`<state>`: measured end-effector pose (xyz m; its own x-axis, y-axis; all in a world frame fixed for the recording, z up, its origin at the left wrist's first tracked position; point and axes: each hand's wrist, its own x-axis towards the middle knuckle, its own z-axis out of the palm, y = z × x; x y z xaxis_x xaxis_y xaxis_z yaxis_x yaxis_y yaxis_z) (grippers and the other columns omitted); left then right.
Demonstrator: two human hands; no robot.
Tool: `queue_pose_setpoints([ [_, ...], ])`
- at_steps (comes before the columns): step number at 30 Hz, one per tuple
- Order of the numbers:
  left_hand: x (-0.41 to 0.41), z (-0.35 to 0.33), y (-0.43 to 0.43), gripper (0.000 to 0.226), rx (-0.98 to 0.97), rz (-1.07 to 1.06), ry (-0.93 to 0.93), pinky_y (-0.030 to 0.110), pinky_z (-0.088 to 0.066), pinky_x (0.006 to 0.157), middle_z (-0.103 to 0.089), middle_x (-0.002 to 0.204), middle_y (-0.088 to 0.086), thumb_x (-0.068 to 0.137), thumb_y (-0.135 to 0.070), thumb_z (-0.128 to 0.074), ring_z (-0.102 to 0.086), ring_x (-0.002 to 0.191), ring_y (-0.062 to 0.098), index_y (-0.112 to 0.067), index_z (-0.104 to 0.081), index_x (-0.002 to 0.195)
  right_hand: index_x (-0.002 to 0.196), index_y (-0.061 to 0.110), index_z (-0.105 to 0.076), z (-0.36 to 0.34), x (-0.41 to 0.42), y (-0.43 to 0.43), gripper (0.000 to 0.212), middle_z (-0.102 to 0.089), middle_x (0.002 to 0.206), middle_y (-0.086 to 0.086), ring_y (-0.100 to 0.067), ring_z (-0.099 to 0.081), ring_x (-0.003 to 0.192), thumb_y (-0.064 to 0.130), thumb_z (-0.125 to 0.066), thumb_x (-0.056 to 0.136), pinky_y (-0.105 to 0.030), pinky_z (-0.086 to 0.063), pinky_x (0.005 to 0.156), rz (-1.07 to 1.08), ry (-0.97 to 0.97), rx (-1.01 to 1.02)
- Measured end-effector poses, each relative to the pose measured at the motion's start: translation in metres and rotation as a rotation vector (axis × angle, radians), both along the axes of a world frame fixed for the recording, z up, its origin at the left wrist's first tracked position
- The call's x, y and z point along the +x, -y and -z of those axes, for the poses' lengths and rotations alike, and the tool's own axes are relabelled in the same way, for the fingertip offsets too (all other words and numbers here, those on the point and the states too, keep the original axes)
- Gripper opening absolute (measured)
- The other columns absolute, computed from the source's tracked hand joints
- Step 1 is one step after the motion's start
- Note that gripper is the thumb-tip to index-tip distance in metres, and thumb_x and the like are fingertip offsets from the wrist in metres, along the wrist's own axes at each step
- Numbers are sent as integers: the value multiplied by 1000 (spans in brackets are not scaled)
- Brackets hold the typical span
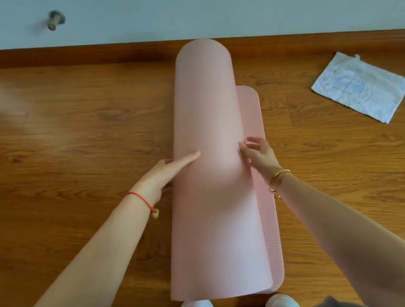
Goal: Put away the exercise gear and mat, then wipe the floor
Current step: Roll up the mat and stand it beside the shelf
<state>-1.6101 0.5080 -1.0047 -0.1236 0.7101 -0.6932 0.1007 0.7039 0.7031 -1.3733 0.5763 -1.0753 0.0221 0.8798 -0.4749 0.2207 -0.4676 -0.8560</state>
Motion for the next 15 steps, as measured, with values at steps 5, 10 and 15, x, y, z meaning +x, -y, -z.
queue_pose_setpoints([
  [5,31,-10,-12,89,38,22,-76,42,-29,109,-45,152,2,74,-71,-71,-36,143,24,-19,-50,142,137,14,-46,3,49,-2,76,-54,124,1,-18,-55,112,43,-75,73,-42,-49,99,88,180,-49],
  [10,43,1,-11,133,-68,38,65,51,-18,123,-41,158,0,42,-85,-76,-30,149,25,-20,-40,152,85,11,-60,5,57,11,39,-55,70,-2,-18,-50,59,47,-65,73,-27,-47,56,185,14,-337],
  [15,47,4,-1,58,-130,57,201,33,-39,99,-59,128,-7,87,-62,-62,-55,111,11,-31,-51,135,122,20,-68,3,43,8,91,-70,117,-10,-30,-65,106,89,-54,65,-42,-46,100,62,-170,-389],
])
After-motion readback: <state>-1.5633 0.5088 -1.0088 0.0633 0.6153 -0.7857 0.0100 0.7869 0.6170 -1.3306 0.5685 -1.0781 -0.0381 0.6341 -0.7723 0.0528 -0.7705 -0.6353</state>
